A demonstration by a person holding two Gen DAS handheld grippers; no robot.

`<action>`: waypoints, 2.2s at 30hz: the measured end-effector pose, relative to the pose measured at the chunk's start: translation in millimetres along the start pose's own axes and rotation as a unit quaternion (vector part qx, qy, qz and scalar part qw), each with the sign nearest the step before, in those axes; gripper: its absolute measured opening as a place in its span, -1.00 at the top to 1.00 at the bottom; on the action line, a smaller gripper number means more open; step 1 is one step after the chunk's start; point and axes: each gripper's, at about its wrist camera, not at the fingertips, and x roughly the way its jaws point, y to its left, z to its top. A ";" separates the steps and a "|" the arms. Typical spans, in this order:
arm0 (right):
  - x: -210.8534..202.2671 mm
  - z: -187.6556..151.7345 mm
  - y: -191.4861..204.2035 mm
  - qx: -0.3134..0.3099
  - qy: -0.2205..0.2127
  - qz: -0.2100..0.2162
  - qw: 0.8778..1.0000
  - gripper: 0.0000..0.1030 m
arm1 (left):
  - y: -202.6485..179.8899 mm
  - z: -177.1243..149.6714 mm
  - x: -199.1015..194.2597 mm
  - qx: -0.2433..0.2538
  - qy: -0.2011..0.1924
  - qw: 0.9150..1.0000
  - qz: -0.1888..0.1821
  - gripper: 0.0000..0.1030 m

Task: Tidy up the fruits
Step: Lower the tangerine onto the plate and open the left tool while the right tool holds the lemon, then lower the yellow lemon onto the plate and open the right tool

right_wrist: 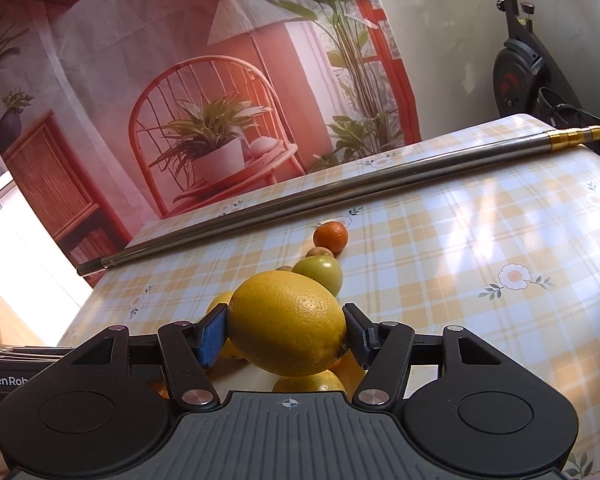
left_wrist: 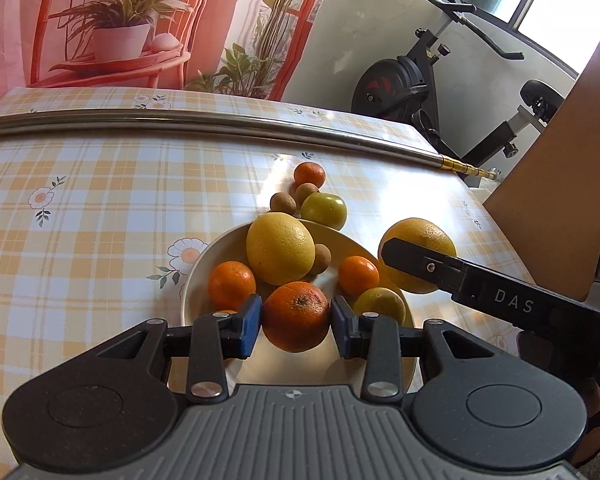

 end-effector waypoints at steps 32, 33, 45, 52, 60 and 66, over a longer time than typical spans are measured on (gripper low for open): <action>-0.5 -6.6 -5.4 0.008 0.007 -0.013 1.000 -0.11 | -10.2 -16.8 30.0 0.104 0.030 0.992 0.068 0.23; 0.2 -6.2 -5.4 0.008 0.007 -0.014 1.000 -0.11 | -9.2 -16.9 29.7 0.102 0.032 0.992 0.067 0.23; 9.0 -4.2 2.9 -0.008 0.021 -0.015 1.000 -0.11 | 3.5 -7.6 3.8 0.083 -0.018 0.996 0.031 0.23; 15.0 -3.2 17.1 -0.027 0.033 -0.006 0.999 -0.11 | 28.3 17.9 -26.7 0.021 -0.083 0.995 0.059 0.23; 33.9 -10.4 52.7 -0.087 0.081 0.013 0.993 -0.11 | 33.6 21.3 -34.6 0.010 -0.101 0.991 0.085 0.23; 47.2 -19.4 64.9 -0.106 0.111 0.011 0.988 -0.11 | 41.6 15.6 -31.7 -0.006 -0.089 0.993 0.082 0.23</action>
